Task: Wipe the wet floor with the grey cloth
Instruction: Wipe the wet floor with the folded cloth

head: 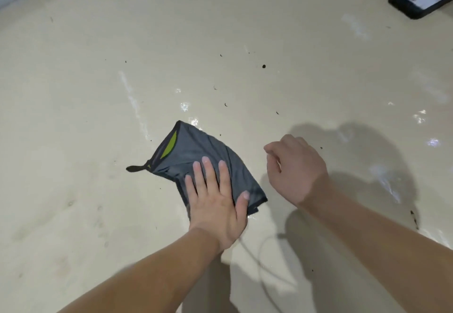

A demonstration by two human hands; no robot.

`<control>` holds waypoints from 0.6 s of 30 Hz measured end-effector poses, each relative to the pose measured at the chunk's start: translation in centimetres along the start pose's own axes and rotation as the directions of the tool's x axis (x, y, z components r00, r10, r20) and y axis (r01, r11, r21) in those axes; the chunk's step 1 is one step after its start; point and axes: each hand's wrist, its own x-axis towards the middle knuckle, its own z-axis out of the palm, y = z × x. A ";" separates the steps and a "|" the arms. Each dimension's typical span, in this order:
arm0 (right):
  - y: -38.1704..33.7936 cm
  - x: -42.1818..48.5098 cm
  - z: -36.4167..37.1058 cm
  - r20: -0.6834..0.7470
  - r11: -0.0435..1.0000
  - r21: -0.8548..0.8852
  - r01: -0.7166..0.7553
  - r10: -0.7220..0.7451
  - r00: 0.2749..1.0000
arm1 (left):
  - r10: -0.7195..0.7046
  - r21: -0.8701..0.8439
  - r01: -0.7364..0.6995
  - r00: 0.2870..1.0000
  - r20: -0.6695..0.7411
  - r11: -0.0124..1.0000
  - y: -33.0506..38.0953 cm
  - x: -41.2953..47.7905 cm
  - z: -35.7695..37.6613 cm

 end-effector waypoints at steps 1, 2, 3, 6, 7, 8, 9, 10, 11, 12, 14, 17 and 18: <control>0.2 -0.2 -0.4 -0.024 1.000 0.001 -0.012 0.012 1.000 | 0.083 0.019 -0.083 0.996 0.015 0.996 0.3 0.9 -0.4; 0.4 -0.4 -0.6 -0.044 1.000 0.007 -0.020 0.020 0.999 | 0.162 0.039 -0.163 0.986 0.037 0.986 0.3 1.9 -0.9; 0.6 -0.8 -0.7 -0.077 1.000 0.016 -0.015 0.016 0.997 | 0.232 0.057 -0.236 0.971 0.064 0.970 0.2 2.9 -1.6; -1.1 -2.3 -1.5 -0.027 0.986 0.072 -0.150 0.152 0.988 | 0.387 0.112 -0.410 0.904 0.183 0.905 -0.6 5.6 -3.1; -2.0 -2.6 -1.8 0.050 0.967 0.091 -0.239 0.235 0.971 | 0.426 0.134 -0.461 0.876 0.226 0.877 -0.9 6.2 -3.5; -3.0 -2.7 -2.2 0.127 0.941 0.121 -0.315 0.300 0.945 | 0.459 0.156 -0.505 0.851 0.257 0.849 -1.2 6.7 -3.8; -4.0 -2.7 -2.5 0.200 0.923 0.132 -0.361 0.332 0.922 | 0.491 0.175 -0.545 0.827 0.275 0.820 -1.6 7.1 -4.0; -5.2 -2.7 -2.8 0.254 0.922 0.102 -0.373 0.338 0.906 | 0.532 0.189 -0.587 0.801 0.274 0.787 -2.2 7.6 -4.1; -6.3 -2.5 -3.2 0.293 0.933 0.040 -0.358 0.331 0.897 | 0.585 0.211 -0.634 0.771 0.251 0.744 -2.8 8.0 -4.1; -7.4 -2.3 -3.7 0.333 0.952 -0.088 -0.294 0.307 0.892 | 0.646 0.239 -0.682 0.732 0.217 0.691 -3.6 8.4 -4.1; -10.3 -2.0 -3.8 0.375 0.920 -0.378 -0.102 0.253 0.892 | 0.752 0.283 -0.762 0.638 0.166 0.583 -5.9 8.6 -4.2; -14.9 -1.5 -2.7 0.429 0.874 -0.481 0.063 0.173 0.886 | 0.808 0.281 -0.804 0.574 0.134 0.524 -9.9 8.7 -3.8; -16.4 -1.1 -2.2 0.464 0.872 -0.486 0.061 0.198 0.863 | 0.816 0.260 -0.810 0.566 0.116 0.526 -11.5 8.6 -3.6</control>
